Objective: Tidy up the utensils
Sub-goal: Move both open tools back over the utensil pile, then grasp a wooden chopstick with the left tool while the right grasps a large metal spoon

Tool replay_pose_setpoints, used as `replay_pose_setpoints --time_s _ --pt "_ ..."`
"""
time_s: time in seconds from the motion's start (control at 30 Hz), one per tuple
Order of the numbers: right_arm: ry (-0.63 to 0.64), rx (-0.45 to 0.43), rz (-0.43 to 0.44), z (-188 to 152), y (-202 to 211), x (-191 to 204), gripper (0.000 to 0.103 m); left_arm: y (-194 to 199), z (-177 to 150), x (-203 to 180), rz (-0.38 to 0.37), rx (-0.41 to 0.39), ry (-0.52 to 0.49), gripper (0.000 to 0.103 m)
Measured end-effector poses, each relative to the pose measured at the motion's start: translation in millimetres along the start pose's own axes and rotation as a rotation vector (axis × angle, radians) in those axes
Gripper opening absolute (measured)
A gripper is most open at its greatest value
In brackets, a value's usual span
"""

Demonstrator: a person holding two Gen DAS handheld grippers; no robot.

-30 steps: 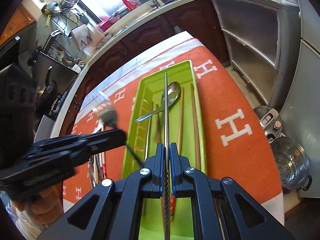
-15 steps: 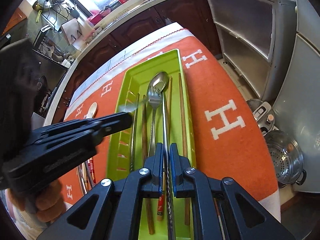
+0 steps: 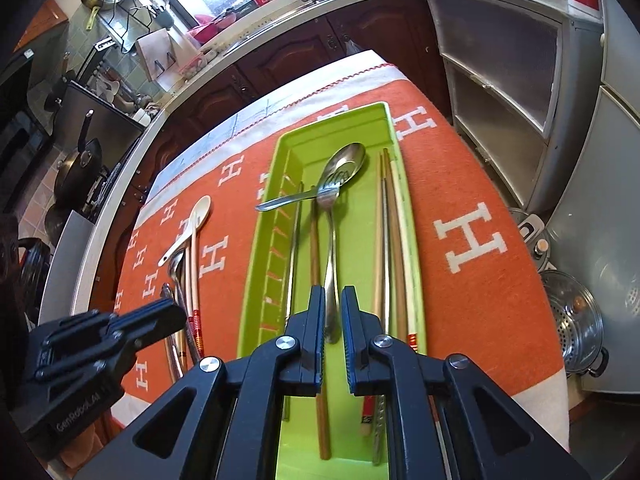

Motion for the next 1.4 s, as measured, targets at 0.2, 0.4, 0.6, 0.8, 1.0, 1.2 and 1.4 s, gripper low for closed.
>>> replay_pose_setpoints --time_s 0.2,0.4,0.6,0.8,1.0,1.2,1.4 --pt "0.032 0.005 0.0 -8 7 15 0.011 16 -19 10 0.026 -0.027 0.031 0.001" --pt "0.078 0.019 -0.001 -19 11 34 0.011 26 -36 26 0.046 -0.04 0.077 0.001" --pt "0.129 0.019 0.0 -26 15 52 0.016 39 -48 48 0.079 -0.064 0.121 0.006" --pt "0.185 0.024 0.006 -29 16 80 0.017 52 -63 79 0.099 -0.111 0.2 0.037" --pt "0.258 0.04 0.038 -32 9 116 0.017 56 -77 119 0.107 -0.13 0.297 0.037" --pt "0.297 0.078 0.091 -25 -9 148 0.017 53 -88 153 0.126 -0.141 0.368 0.037" --pt "0.348 0.136 0.114 -18 -40 174 0.017 39 -91 172 0.118 -0.134 0.4 0.037"
Point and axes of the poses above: each gripper's, at about its wrist camera, not at the fingertips, and y roughly against the way its jaws point, x to its left, z to its top, the point moved 1 cm from there along -y, roughly the way its jaws point, and after that the axes turned 2 degrees about -z, right-handed, at the moved point
